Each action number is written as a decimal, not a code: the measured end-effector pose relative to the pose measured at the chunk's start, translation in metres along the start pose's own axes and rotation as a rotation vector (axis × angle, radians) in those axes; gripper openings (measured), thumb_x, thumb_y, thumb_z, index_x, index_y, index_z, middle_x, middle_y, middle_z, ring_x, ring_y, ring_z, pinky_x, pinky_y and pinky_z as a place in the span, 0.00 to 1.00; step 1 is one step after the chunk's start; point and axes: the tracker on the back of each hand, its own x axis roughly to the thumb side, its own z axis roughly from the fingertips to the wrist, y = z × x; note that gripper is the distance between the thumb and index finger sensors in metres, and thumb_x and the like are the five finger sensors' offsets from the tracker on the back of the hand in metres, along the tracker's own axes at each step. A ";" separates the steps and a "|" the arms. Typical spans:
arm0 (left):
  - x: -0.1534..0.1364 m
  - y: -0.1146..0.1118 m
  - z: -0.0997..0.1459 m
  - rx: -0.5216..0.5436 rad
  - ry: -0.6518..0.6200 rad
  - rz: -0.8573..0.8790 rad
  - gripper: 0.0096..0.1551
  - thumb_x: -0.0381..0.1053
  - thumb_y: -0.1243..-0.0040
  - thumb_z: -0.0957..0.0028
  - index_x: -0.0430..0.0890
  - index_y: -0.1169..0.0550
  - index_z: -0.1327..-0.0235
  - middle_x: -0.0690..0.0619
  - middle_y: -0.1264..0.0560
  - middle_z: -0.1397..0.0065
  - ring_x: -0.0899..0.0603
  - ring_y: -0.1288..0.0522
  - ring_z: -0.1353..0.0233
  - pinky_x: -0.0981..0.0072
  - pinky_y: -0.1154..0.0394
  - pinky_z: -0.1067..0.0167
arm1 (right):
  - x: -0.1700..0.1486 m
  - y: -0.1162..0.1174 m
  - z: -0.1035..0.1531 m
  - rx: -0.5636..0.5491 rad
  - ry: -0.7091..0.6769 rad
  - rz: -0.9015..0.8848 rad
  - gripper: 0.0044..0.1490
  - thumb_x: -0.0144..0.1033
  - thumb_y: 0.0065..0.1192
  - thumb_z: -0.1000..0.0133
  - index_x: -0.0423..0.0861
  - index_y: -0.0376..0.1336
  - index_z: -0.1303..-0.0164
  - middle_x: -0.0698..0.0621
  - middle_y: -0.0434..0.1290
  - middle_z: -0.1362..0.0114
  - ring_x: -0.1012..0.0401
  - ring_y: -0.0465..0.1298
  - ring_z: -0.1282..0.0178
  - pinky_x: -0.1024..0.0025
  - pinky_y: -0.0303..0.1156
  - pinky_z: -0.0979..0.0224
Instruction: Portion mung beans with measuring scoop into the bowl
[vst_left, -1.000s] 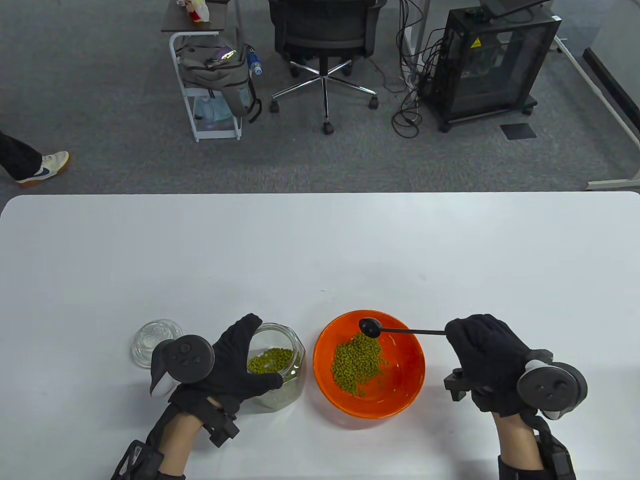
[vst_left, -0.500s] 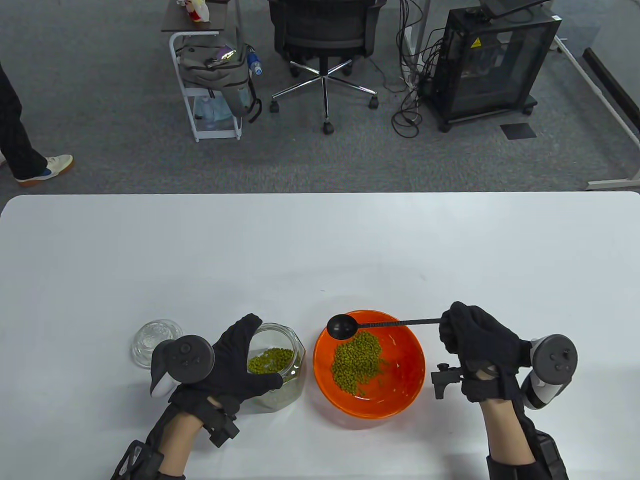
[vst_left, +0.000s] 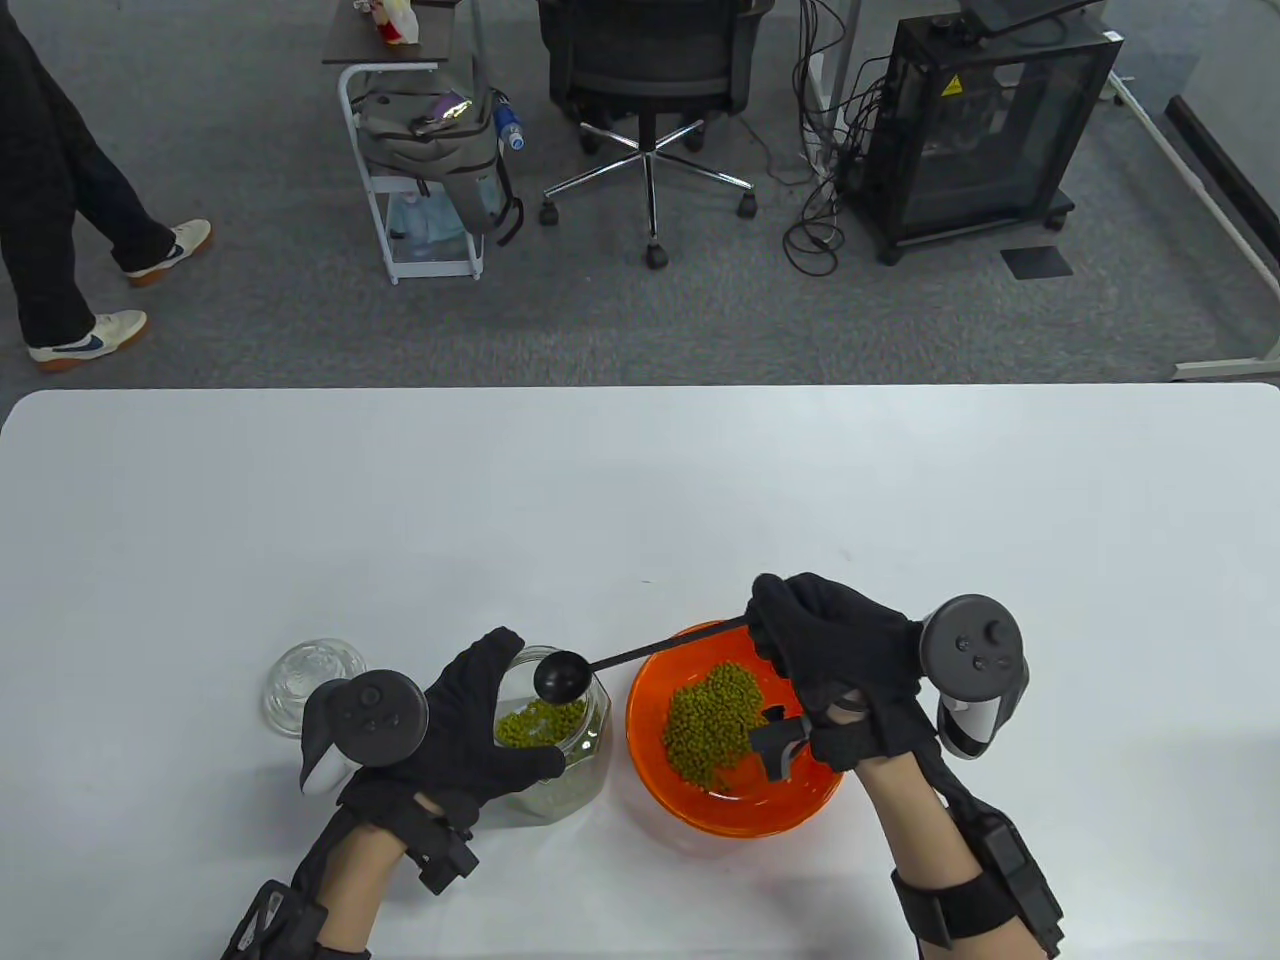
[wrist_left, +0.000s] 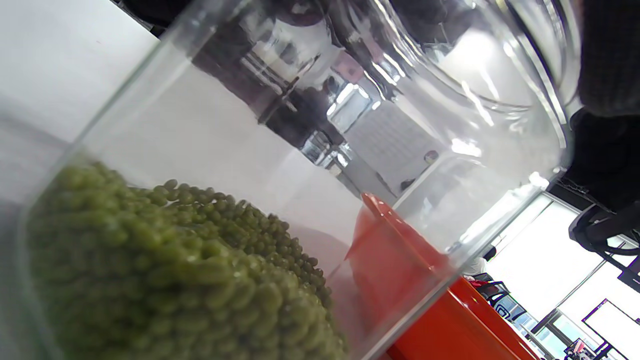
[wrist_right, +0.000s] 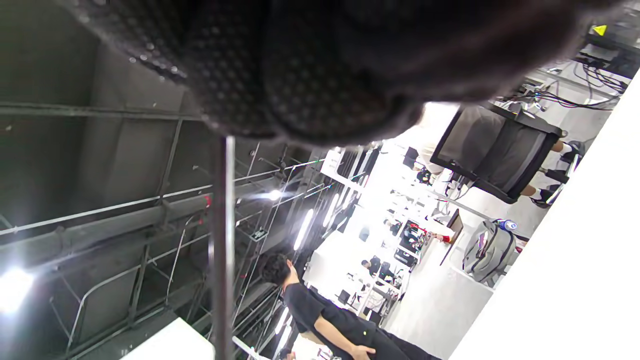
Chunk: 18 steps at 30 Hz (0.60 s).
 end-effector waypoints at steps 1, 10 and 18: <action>0.000 0.000 0.000 0.000 0.000 -0.001 0.78 0.85 0.31 0.58 0.35 0.53 0.21 0.31 0.48 0.16 0.21 0.40 0.19 0.23 0.40 0.28 | 0.002 0.003 -0.001 -0.001 0.000 0.018 0.26 0.54 0.69 0.47 0.41 0.82 0.72 0.46 0.86 0.68 0.57 0.83 0.78 0.64 0.80 0.71; 0.000 0.000 0.000 -0.003 -0.001 -0.001 0.78 0.84 0.31 0.58 0.35 0.53 0.21 0.31 0.48 0.16 0.21 0.40 0.19 0.23 0.40 0.28 | 0.022 0.031 -0.010 0.063 -0.066 0.222 0.26 0.54 0.69 0.47 0.41 0.82 0.71 0.46 0.86 0.67 0.56 0.83 0.77 0.64 0.80 0.70; 0.000 0.001 0.000 -0.005 -0.002 -0.002 0.78 0.84 0.31 0.58 0.35 0.53 0.21 0.31 0.48 0.16 0.21 0.40 0.19 0.23 0.40 0.28 | 0.054 0.083 -0.010 0.172 -0.202 0.512 0.26 0.54 0.69 0.48 0.42 0.82 0.70 0.46 0.86 0.65 0.56 0.83 0.76 0.63 0.80 0.68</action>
